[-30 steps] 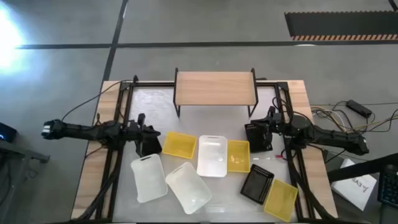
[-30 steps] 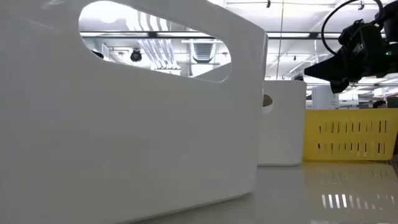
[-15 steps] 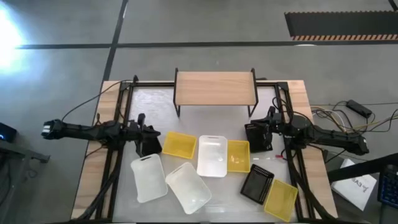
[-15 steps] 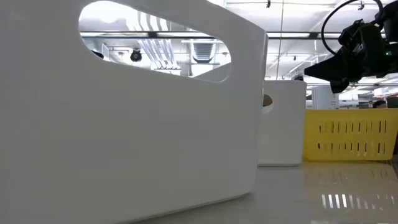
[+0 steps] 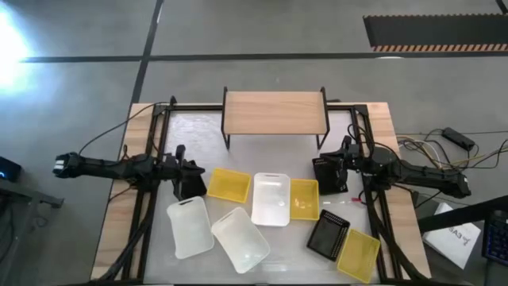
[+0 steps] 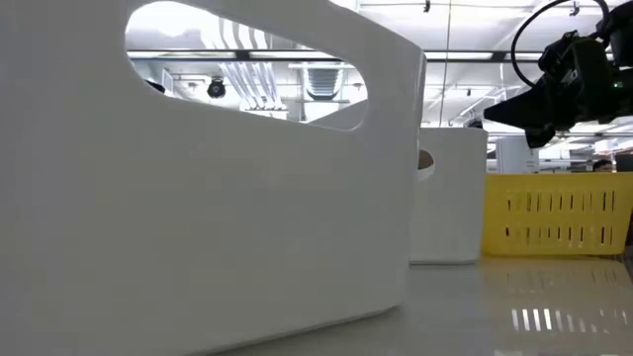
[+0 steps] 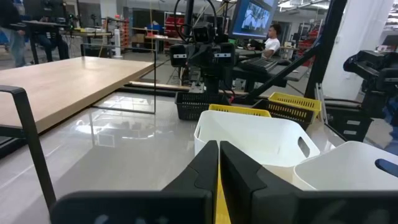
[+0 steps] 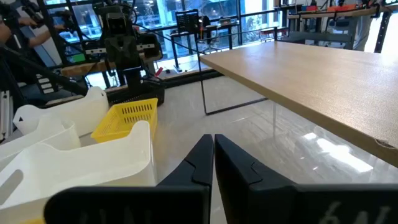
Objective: Stack baskets on shelf by color
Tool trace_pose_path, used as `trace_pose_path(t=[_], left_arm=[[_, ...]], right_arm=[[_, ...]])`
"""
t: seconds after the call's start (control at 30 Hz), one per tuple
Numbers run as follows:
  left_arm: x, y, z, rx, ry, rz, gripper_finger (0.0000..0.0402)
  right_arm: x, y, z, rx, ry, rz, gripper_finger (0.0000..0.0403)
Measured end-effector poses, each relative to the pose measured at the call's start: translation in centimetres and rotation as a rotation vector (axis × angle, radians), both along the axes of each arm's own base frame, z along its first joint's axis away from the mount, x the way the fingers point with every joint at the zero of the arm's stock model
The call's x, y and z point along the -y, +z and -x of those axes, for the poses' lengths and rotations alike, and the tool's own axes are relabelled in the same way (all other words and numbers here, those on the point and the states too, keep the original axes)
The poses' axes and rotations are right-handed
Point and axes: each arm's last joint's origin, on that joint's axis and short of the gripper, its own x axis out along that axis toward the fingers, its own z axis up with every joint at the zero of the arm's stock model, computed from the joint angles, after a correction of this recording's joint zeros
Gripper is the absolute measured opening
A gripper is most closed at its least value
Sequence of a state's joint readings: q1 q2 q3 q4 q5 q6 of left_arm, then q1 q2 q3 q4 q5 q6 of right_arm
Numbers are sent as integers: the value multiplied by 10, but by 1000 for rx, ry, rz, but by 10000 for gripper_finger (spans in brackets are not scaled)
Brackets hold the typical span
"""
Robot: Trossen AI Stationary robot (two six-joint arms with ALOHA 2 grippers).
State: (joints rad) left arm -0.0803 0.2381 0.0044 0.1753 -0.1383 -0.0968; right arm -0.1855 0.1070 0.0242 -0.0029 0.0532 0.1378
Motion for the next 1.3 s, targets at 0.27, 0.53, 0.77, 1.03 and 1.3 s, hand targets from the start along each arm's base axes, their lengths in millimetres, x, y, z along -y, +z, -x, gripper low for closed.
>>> trace_pose_path(t=[0.27,0.53,0.77,1.03,1.3], left_arm=[[0,0,0,0,0,0,0],[0,0,0,1,6,0,0],[-4,12,0,129,131,88,0],[-7,43,6,462,188,199,0],[-3,108,-7,519,113,32,0]], right_arm=[[0,0,0,0,0,0,9],[0,0,0,0,0,0,9],[0,0,0,0,0,0,9],[0,0,0,0,-1,0,9],[0,0,0,0,0,0,9]])
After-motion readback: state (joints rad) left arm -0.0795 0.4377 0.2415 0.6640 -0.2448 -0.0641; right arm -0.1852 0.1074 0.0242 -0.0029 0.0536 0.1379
